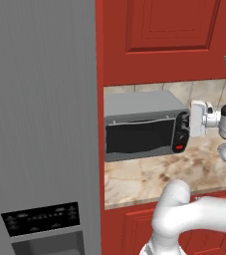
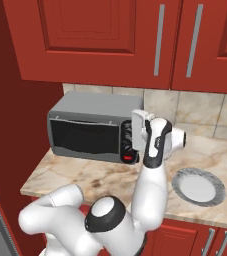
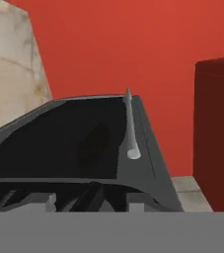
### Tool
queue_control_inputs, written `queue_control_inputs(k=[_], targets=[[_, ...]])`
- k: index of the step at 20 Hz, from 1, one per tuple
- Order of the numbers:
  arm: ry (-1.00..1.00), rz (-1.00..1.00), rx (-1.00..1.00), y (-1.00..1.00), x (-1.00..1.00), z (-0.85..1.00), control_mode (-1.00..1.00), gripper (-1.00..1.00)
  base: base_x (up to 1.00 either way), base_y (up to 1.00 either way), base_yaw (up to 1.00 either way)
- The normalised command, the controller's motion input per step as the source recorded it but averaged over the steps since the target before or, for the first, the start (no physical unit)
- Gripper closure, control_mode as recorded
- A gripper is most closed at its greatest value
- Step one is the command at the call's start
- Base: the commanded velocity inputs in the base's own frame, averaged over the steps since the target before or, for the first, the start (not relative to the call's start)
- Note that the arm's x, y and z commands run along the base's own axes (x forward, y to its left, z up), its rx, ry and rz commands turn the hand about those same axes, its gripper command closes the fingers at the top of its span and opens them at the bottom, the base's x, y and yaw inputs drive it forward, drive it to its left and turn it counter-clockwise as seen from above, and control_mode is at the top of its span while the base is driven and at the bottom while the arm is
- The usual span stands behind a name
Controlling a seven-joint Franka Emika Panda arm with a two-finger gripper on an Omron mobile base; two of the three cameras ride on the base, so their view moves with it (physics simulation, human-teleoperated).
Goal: Pull the toaster oven rack outwards. Pick up the baguette from the plate and place it on the toaster oven rack. Close the toaster oven door fully and set the temperature to the lowest setting.
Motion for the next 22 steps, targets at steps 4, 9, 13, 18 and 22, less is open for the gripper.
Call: queue_control_inputs(k=[4,9,13,18,22], targets=[[0.23,0.13,-0.65,0.00,0.60,-0.15,-1.00,1.00,0.00,0.00,0.00],[0.26,0.13,-0.61,0.00,0.65,-0.17,-1.00,1.00,0.00,0.00,0.00],[0.23,0.13,-0.56,-0.03,0.58,-0.17,-1.00,1.00,0.00,0.00,0.00],[0.20,0.14,-0.55,-0.02,0.48,-0.12,-1.00,1.00,0.00,0.00,0.00],[0.16,0.17,-0.57,0.00,0.54,-0.01,-1.00,1.00,0.00,0.00,0.00]])
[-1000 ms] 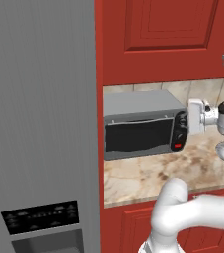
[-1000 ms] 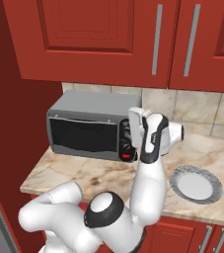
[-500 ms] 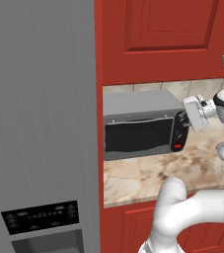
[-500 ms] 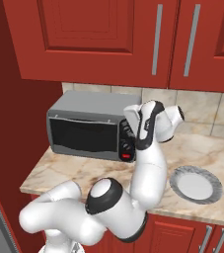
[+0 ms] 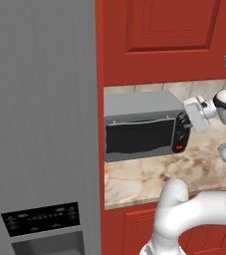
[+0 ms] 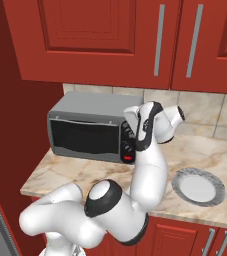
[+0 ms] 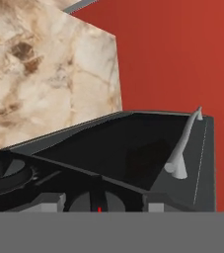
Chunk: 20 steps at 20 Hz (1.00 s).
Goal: Pull the toaster oven rack outwards. Pick up the baguette from the plate and place it on the toaster oven rack. Close the toaster oven door fully and set the temperature to the lowest setting.
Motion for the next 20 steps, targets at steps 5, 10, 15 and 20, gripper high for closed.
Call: queue_control_inputs(k=[5,10,15,20], targets=[[0.15,0.20,-0.66,0.00,0.63,0.00,-1.00,1.00,0.00,0.00,0.00],[0.16,0.25,-0.76,0.00,0.61,0.00,-1.00,1.00,0.00,0.00,0.00],[0.20,0.24,-0.81,-0.01,0.66,0.00,-1.00,1.00,0.00,0.00,0.00],[0.27,0.23,-0.83,-0.08,0.77,0.00,-1.00,1.00,0.00,0.00,0.00]])
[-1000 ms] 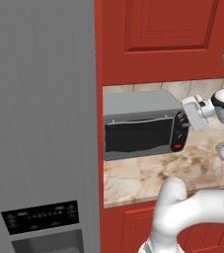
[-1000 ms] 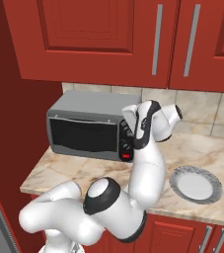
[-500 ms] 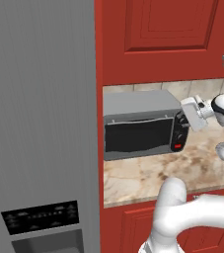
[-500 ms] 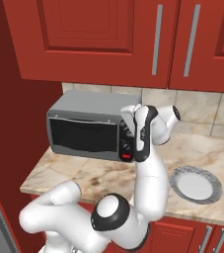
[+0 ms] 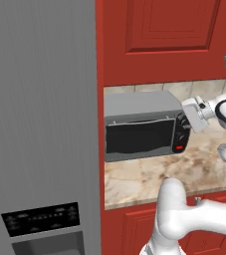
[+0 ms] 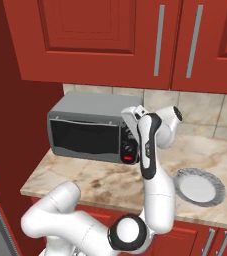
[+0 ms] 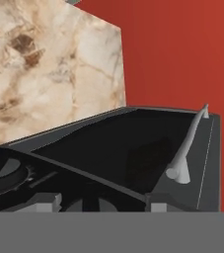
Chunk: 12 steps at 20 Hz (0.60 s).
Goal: Pull the toaster oven rack outwards. Pick up the baguette from the plate and place it on the toaster oven rack. Close the toaster oven door fully and set the temperature to the lowest setting.
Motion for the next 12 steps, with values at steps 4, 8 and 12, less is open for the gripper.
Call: queue_control_inputs(k=[4,8,12], targets=[[0.34,0.19,-0.82,-0.29,0.84,0.00,-1.00,1.00,0.00,0.00,0.00],[0.38,0.13,-0.79,-0.52,0.82,-0.03,-1.00,1.00,0.00,0.00,0.00],[0.29,0.15,-0.78,-0.57,0.74,-0.02,-1.00,1.00,0.00,0.00,0.00]])
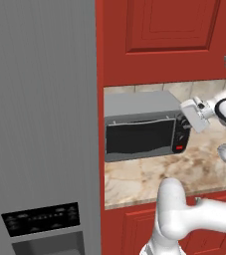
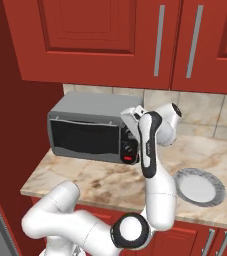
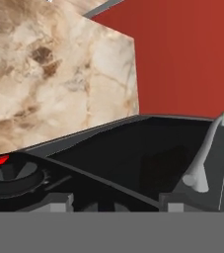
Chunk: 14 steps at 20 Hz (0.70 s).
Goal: Pull the toaster oven rack outwards. Pick up the baguette from the plate and place it on the toaster oven rack. Close the toaster oven door fully and set the temperature to the lowest setting.
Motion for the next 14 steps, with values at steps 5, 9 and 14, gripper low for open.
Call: queue_control_inputs(k=[5,9,14], targets=[[0.18,0.19,-0.81,-0.44,0.64,0.00,-1.00,1.00,0.00,0.00,0.00],[0.11,0.22,-0.83,-0.37,0.67,0.00,-1.00,1.00,0.00,0.00,0.00],[0.10,0.21,-0.80,-0.51,0.68,0.00,-1.00,1.00,0.00,0.00,0.00]])
